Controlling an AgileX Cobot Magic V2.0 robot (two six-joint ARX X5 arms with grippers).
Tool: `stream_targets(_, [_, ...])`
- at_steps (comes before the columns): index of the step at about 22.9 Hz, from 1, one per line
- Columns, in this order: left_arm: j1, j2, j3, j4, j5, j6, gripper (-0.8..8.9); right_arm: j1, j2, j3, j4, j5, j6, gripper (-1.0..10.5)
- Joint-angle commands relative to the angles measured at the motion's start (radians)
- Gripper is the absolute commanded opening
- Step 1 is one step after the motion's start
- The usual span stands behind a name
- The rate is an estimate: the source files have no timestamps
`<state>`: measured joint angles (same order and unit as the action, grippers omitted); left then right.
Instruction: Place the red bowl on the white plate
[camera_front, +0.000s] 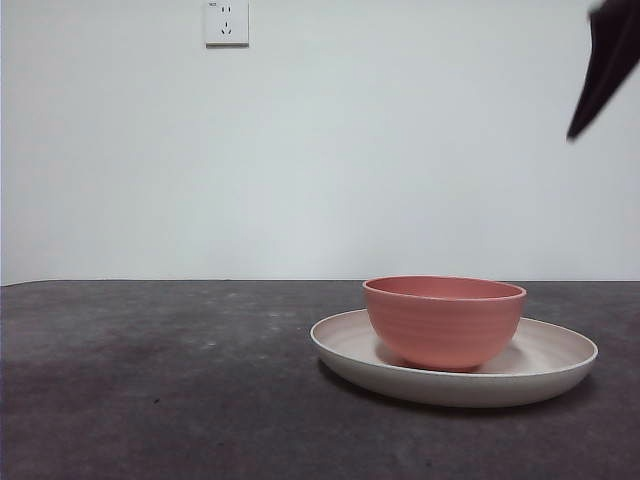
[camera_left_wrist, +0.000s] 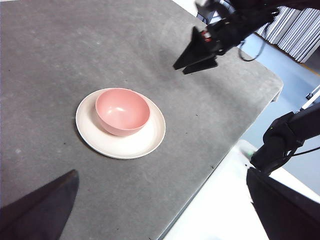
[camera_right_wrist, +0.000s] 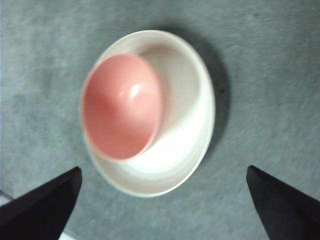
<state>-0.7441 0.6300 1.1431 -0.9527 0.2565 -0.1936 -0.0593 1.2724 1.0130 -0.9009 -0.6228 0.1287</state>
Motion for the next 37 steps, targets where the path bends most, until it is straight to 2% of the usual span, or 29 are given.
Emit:
stream_targets(1, [-0.008, 0.007, 0.011, 0.009, -0.005, 0.001, 6.25, -0.013, 0.097, 0.015, 0.028, -0.01, -0.07, 4.2])
stream_targets(8, [-0.008, 0.007, 0.011, 0.009, -0.005, 0.001, 6.25, -0.003, 0.295, 0.015, 0.108, -0.043, -0.13, 3.9])
stream_targets(11, [-0.008, 0.007, 0.011, 0.009, -0.005, 0.001, 6.25, 0.008, 0.371, 0.015, 0.166, -0.049, -0.135, 3.7])
stream_targets(15, [-0.008, 0.007, 0.011, 0.009, -0.005, 0.001, 6.25, 0.029, 0.448, 0.015, 0.234, -0.103, -0.139, 3.2])
stream_targets(19, [-0.008, 0.007, 0.011, 0.009, -0.005, 0.001, 6.25, 0.054, 0.497, 0.015, 0.272, -0.11, -0.137, 3.1])
stream_targets(23, [-0.008, 0.007, 0.011, 0.009, -0.005, 0.001, 6.25, 0.071, 0.518, 0.015, 0.286, -0.096, -0.136, 1.9])
stream_targets(25, [-0.008, 0.007, 0.011, 0.009, -0.005, 0.001, 6.25, 0.071, 0.518, 0.015, 0.287, -0.057, -0.126, 1.4])
stream_targets(30, [-0.008, 0.007, 0.011, 0.009, -0.005, 0.001, 6.25, 0.082, 0.518, 0.015, 0.287, -0.049, -0.101, 1.2])
stream_targets(34, [-0.008, 0.007, 0.011, 0.009, -0.005, 0.001, 6.25, 0.105, 0.518, 0.015, 0.287, 0.016, -0.062, 1.0])
stream_targets(37, [-0.008, 0.007, 0.011, 0.009, -0.005, 0.001, 6.25, 0.123, 0.518, 0.015, 0.287, 0.022, -0.056, 0.0])
